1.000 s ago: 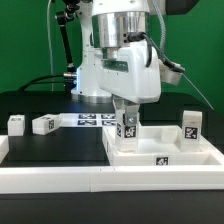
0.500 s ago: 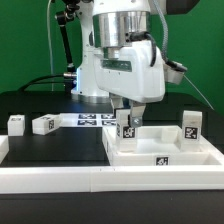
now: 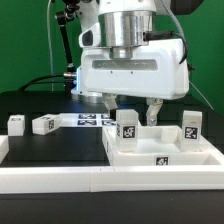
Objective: Assemble square table
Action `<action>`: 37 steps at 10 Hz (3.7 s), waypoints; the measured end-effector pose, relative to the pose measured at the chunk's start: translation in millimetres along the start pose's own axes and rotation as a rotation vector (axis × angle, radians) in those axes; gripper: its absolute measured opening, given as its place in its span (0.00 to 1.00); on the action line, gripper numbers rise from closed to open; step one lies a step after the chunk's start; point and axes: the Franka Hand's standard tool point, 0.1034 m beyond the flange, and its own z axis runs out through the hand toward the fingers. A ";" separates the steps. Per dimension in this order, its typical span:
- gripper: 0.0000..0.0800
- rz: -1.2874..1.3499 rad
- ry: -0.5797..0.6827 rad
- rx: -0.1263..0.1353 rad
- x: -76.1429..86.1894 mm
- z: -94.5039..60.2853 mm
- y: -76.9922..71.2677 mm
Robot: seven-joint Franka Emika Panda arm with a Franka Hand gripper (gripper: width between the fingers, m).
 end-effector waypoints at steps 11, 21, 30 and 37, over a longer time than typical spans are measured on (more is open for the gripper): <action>0.81 -0.905 0.005 -0.027 4.3 -0.2 3.5; 0.36 -0.715 0.008 -0.026 5.4 -0.3 4.5; 0.36 0.161 0.034 0.016 4.5 0.8 11.1; 0.36 0.674 0.007 0.034 1.8 1.7 10.1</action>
Offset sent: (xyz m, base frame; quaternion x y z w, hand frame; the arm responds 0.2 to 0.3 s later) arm 0.0036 -0.0007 -0.0004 -0.0208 0.0120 -0.2621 0.9647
